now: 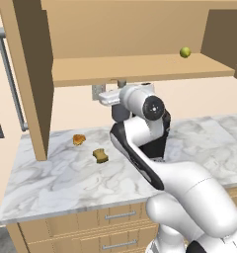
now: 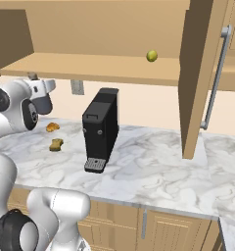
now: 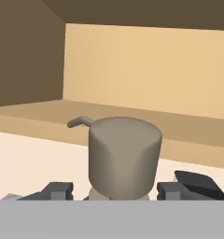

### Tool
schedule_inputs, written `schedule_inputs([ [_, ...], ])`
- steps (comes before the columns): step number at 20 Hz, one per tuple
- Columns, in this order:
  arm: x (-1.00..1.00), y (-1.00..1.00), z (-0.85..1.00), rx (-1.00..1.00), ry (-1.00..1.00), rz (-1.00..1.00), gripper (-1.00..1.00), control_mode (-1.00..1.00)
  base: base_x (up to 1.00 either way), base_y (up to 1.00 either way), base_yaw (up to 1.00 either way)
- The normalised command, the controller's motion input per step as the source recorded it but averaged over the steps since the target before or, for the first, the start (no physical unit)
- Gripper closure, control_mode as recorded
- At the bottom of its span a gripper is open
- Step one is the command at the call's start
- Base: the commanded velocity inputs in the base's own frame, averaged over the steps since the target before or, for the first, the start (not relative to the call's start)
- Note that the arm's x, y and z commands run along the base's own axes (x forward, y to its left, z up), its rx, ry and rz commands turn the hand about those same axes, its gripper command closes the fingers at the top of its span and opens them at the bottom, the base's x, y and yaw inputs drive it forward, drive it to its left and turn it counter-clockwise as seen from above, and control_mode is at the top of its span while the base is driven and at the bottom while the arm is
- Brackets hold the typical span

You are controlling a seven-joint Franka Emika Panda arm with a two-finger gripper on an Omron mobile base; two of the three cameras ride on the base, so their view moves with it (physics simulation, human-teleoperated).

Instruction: Pick the soap dispenser and sponge from the cabinet and place them on the counter.

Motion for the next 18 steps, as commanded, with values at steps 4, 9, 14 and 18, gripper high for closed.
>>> schedule_inputs([
  [4,0.05,0.15,-0.24,0.0,0.0,0.0,1.0,-1.0,0.0,0.0,0.0],
  [9,0.13,0.15,-0.25,0.0,0.0,0.0,1.0,-1.0,0.0,0.0,0.0],
  [14,0.18,0.16,-0.25,0.0,0.0,0.0,1.0,-1.0,0.0,0.0,0.0],
  [18,0.19,0.14,-0.25,0.02,0.0,0.0,1.0,-1.0,0.0,0.0,0.0],
])
